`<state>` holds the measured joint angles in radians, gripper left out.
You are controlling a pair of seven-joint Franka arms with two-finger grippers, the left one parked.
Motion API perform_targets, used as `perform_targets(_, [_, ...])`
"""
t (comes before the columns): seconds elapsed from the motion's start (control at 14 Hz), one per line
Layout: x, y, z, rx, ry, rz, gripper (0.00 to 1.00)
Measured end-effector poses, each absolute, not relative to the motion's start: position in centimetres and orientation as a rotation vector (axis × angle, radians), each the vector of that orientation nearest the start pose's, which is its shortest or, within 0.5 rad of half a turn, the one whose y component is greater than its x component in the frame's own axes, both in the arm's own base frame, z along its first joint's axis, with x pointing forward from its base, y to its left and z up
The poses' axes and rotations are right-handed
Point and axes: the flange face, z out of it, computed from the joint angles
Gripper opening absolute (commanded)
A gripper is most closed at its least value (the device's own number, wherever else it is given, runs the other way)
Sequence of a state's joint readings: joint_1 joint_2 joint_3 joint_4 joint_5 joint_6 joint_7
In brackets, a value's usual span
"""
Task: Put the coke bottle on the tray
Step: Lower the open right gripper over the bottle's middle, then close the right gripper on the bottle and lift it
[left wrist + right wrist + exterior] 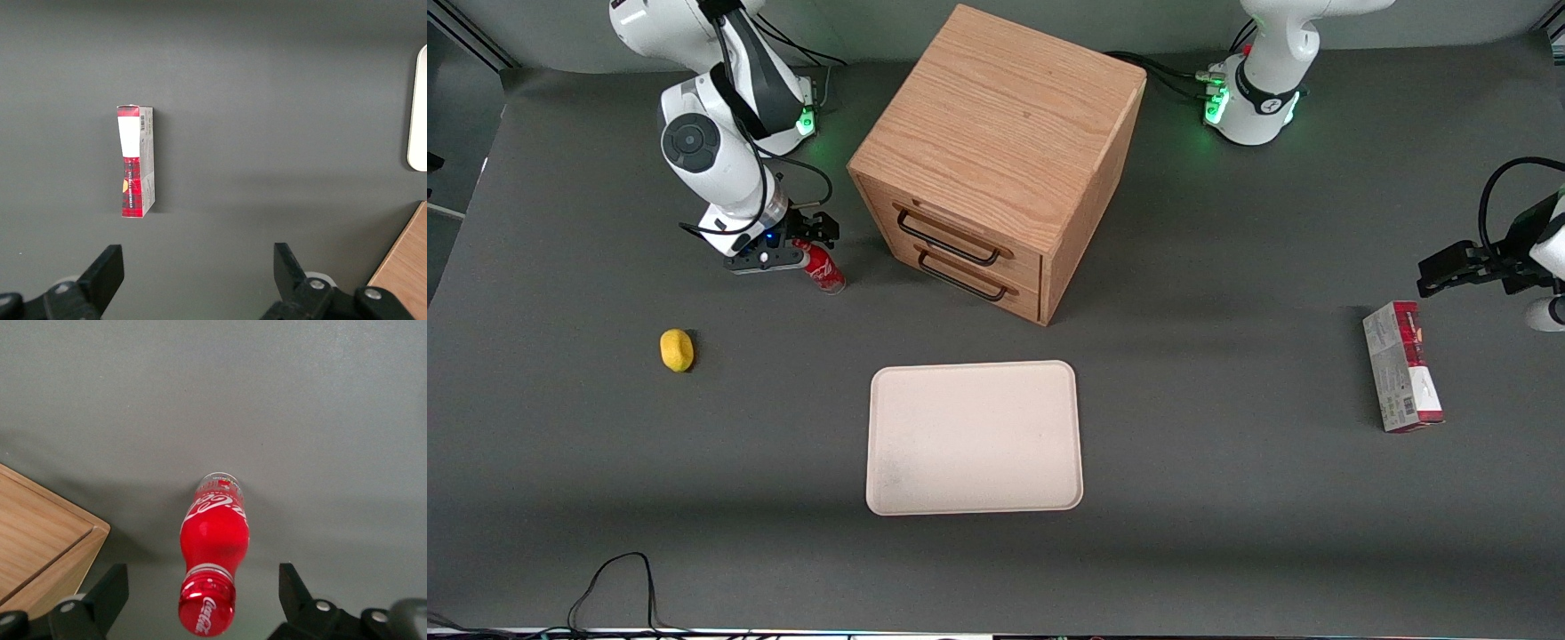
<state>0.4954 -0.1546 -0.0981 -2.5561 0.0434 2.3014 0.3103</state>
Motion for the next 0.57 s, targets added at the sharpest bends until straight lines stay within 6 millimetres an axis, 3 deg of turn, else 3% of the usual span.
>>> perform_targets(0.07, [39.55,16.78,31.45,-3.128,-0.091,0.173,1.0])
perform_targets(0.14, [39.55,16.78,31.45,-3.128,-0.092,0.173,0.9])
perform_targets(0.21, [39.55,16.78,31.45,-3.128,-0.092,0.173,0.01])
perform_targets(0.57, [39.62,16.77,31.49,-3.126,-0.091,0.166,0.0])
